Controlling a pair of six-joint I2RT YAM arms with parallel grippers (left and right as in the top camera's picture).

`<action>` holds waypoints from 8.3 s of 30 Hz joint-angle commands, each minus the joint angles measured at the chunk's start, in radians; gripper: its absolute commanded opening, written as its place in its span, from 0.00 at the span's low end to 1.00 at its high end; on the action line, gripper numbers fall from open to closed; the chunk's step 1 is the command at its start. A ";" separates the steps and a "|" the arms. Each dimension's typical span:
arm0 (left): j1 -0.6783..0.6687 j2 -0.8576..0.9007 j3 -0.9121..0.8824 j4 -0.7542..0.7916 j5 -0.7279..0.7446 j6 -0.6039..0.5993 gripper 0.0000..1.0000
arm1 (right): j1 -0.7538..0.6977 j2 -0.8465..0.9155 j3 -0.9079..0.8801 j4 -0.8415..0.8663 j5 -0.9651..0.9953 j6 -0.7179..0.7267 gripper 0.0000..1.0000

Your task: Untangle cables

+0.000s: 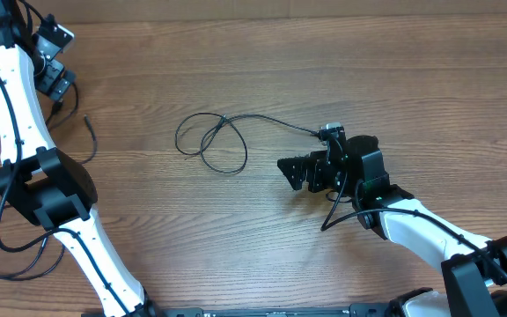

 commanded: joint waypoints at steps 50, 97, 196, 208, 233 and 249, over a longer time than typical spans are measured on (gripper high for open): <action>-0.209 0.024 -0.522 -0.066 0.285 -0.753 0.99 | -0.001 0.003 0.010 -0.011 0.002 0.004 0.99; 0.392 0.024 -0.522 0.142 0.249 -1.125 1.00 | -0.001 0.003 0.010 0.000 0.001 0.024 0.99; 0.110 -0.077 -0.517 0.576 0.169 -0.981 0.99 | -0.001 0.003 0.010 0.020 0.002 0.023 1.00; 0.117 0.016 -0.517 0.611 0.170 -0.992 1.00 | -0.001 0.003 0.010 0.019 0.002 0.023 1.00; 0.228 0.068 -0.517 0.284 0.092 -1.032 1.00 | -0.001 0.003 0.010 0.023 0.002 0.023 1.00; 0.464 0.068 -0.517 0.142 0.101 -1.113 1.00 | -0.001 0.003 0.010 0.020 0.002 0.019 1.00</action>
